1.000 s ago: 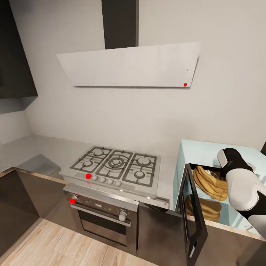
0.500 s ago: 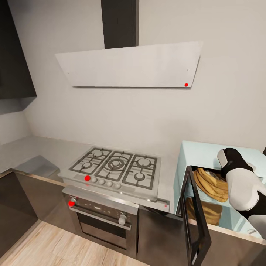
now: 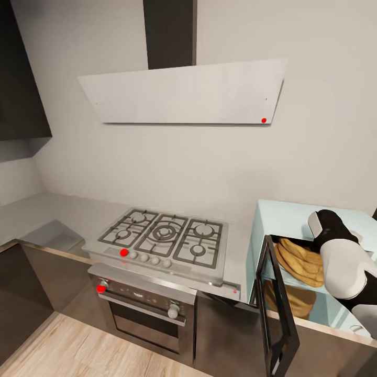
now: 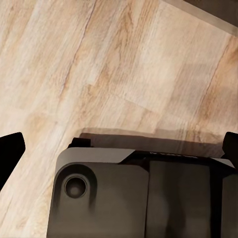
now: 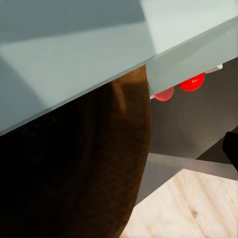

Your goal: In the kitchen, take the popcorn bag from the countertop, put it into the microwave, and heat it until the popcorn is cooked so the cooked popcorn ends up inside the bag.

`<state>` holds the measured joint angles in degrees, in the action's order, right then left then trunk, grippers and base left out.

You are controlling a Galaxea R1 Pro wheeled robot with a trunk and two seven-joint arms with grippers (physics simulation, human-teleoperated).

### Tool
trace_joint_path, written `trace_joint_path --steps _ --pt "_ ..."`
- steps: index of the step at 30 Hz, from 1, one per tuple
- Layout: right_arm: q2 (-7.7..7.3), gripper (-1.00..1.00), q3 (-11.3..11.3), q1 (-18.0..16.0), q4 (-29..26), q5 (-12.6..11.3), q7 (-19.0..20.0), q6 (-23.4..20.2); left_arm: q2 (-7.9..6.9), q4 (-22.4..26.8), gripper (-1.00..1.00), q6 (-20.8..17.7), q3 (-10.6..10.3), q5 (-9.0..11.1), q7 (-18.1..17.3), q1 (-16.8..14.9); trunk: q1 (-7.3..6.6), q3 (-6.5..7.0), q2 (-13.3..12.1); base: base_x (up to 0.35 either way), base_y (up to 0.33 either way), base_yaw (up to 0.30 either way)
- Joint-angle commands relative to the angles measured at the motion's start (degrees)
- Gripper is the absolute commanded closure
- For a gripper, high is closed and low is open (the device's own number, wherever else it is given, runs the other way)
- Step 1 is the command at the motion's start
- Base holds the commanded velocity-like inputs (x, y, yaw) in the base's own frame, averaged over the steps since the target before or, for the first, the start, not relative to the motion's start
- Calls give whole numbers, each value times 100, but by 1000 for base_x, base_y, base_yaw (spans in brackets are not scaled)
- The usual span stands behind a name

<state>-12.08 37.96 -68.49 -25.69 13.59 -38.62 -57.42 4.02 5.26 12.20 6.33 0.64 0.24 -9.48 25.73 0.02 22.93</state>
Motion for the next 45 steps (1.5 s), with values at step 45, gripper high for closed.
trace_joint_path --steps 45 --pt "15 -100 36 -374 -610 -33 8 -258 2 -8 -100 19 26 6 3 -3 5 -1 -1 -74 0 0"
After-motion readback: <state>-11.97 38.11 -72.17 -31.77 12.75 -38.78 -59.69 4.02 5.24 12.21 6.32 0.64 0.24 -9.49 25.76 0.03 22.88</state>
